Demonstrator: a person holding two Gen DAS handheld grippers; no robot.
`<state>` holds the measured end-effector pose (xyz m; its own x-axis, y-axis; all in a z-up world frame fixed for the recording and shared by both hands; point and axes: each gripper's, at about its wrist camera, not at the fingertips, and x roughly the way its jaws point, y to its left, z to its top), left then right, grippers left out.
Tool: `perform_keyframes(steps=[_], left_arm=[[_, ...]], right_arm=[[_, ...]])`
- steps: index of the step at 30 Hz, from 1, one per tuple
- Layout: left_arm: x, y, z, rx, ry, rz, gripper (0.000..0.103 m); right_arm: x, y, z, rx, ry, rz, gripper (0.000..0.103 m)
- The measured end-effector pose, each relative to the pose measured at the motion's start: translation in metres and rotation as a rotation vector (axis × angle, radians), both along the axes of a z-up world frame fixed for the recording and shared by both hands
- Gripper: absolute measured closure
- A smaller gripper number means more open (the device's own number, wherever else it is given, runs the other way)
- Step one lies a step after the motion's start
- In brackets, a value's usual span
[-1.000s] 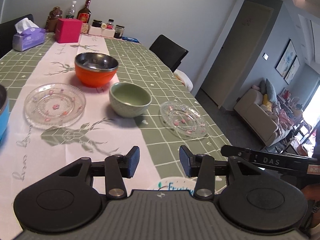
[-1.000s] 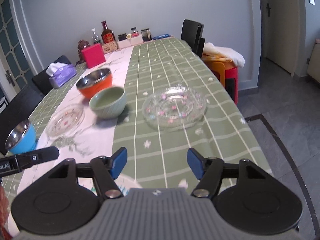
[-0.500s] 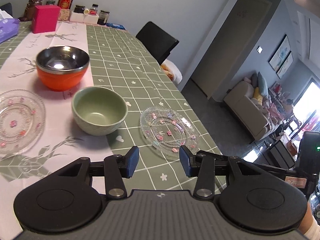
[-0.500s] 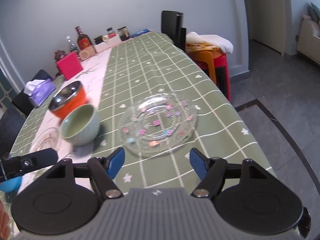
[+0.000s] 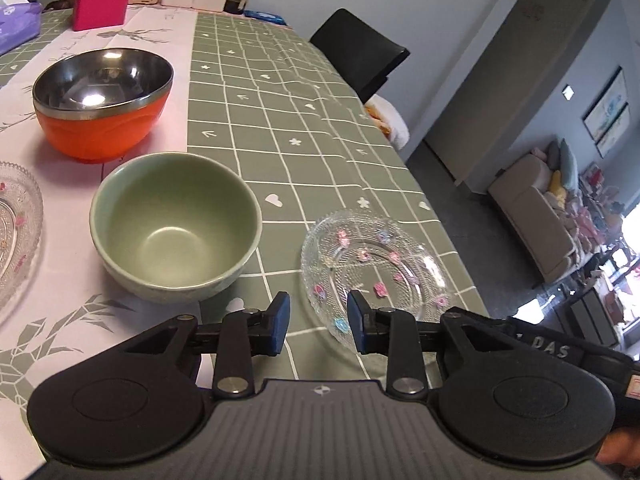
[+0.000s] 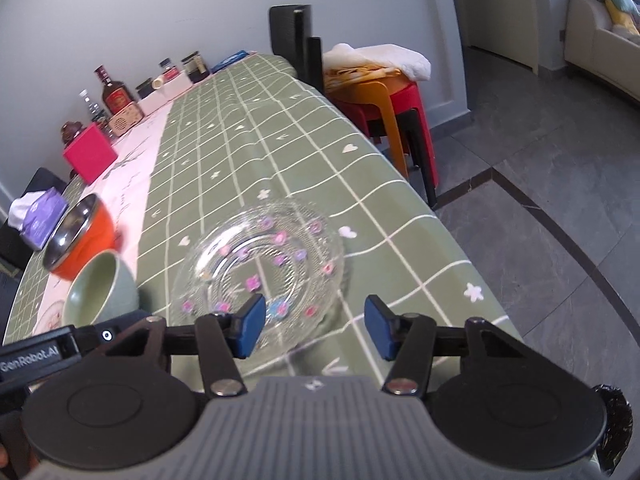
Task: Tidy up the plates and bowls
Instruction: 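Move both grippers to the glass plate on the green cloth, then close both grippers on the glass plate rim and lift it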
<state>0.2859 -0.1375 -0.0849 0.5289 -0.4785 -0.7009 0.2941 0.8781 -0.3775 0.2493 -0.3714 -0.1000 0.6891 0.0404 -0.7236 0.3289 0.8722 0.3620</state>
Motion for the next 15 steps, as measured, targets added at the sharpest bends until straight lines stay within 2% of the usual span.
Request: perform_keyframes(steps=[4, 6, 10, 11, 15], left_arm=[[0.001, -0.006, -0.007, 0.021, 0.001, 0.024, 0.073], [0.004, -0.005, -0.010, 0.017, 0.011, 0.036, 0.075], [0.008, -0.002, -0.015, -0.002, 0.031, 0.044, 0.077], [0.009, -0.002, -0.017, -0.005, 0.038, 0.042, 0.083], [0.012, -0.001, -0.019, -0.033, 0.046, 0.038, 0.091]], right_arm=[[0.006, -0.014, -0.006, 0.057, -0.005, -0.025, 0.059], [0.009, -0.018, -0.009, 0.092, -0.002, -0.028, 0.069], [0.015, -0.023, -0.015, 0.124, 0.005, -0.035, 0.077], [0.016, -0.023, -0.016, 0.122, 0.006, -0.038, 0.079], [0.018, -0.028, -0.020, 0.164, 0.005, -0.043, 0.091]])
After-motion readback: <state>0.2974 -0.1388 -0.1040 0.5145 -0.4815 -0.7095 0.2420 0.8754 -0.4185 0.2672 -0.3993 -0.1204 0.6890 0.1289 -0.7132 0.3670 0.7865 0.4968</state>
